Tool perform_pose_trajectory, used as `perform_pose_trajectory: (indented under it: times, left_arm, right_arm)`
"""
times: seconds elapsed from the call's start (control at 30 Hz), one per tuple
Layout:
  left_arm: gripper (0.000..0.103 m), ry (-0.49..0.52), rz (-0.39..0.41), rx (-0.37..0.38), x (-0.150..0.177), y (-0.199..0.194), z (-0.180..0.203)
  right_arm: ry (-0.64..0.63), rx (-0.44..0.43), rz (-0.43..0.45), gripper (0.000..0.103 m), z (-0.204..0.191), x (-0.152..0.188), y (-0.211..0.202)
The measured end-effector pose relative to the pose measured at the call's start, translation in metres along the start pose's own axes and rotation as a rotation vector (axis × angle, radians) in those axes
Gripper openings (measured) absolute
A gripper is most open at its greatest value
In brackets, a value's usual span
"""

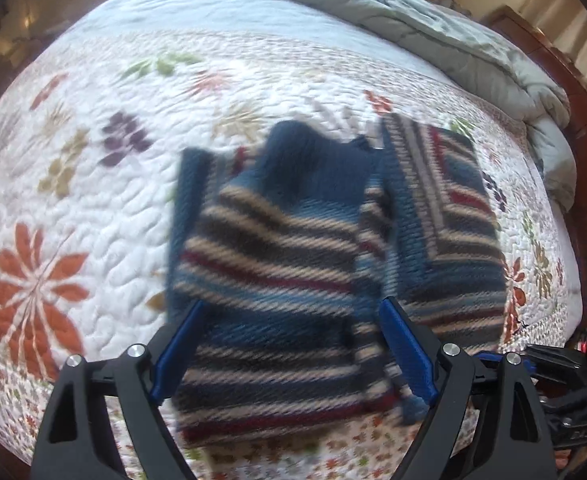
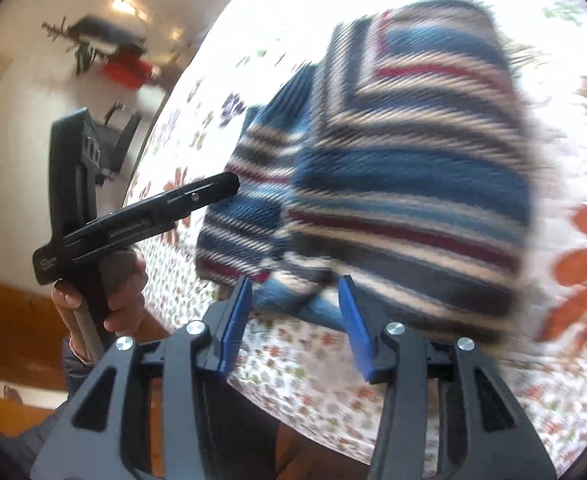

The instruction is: Fold small clothes

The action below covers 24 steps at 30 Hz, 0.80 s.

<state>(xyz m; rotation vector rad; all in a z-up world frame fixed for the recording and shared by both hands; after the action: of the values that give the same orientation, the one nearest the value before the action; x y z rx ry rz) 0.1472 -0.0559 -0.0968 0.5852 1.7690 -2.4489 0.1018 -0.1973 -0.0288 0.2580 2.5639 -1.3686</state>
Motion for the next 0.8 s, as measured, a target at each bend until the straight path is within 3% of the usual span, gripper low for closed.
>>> perform_pose_trajectory:
  times: [0.1,0.23,0.4,0.5,0.53,0.57,0.67,0.8]
  left_arm:
    - [0.088,0.048,-0.009,-0.009,-0.008,0.013,0.031]
    - [0.088,0.072,-0.016,-0.008,-0.020,0.033,0.065]
    - [0.085,0.091,-0.032,-0.008,-0.026,0.049,0.081]
    - [0.058,0.068,-0.060,0.068,-0.026,0.054,0.087]
    - [0.039,0.049,-0.078,0.116,-0.026,0.056,0.087]
    - [0.028,0.037,-0.087,0.129,-0.026,0.058,0.086]
    - [0.018,0.001,-0.087,0.145,-0.028,0.058,0.085]
    - [0.016,-0.017,-0.019,0.180,-0.028,0.023,0.074]
  right_arm:
    - [0.023,0.081,0.049,0.046,0.022,0.008,-0.028]
    - [0.059,0.061,0.067,0.046,0.048,0.019,-0.043]
    - [0.093,0.039,0.093,0.046,0.073,0.031,-0.044]
    - [0.101,0.024,0.109,0.046,0.085,0.040,-0.045]
    - [0.098,0.027,0.110,0.046,0.086,0.039,-0.043]
    - [0.092,0.033,0.111,0.047,0.088,0.040,-0.043]
    - [0.085,0.038,0.112,0.047,0.089,0.043,-0.041]
    - [0.084,0.009,0.127,0.047,0.086,0.044,-0.045]
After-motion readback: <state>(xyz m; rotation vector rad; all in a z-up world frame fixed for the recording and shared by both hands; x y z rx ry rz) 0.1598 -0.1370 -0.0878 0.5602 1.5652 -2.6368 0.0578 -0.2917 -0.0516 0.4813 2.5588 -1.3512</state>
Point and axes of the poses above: each gripper's, at about its wrist camera, not at the fingertips, and y roughly the way its jaws point, z to its right, x to its underside, the point moved 3 cm from there along y, roughly the way its jaws point, and after that the axes turned 5 degrees about -y, right-handed, at the moved point
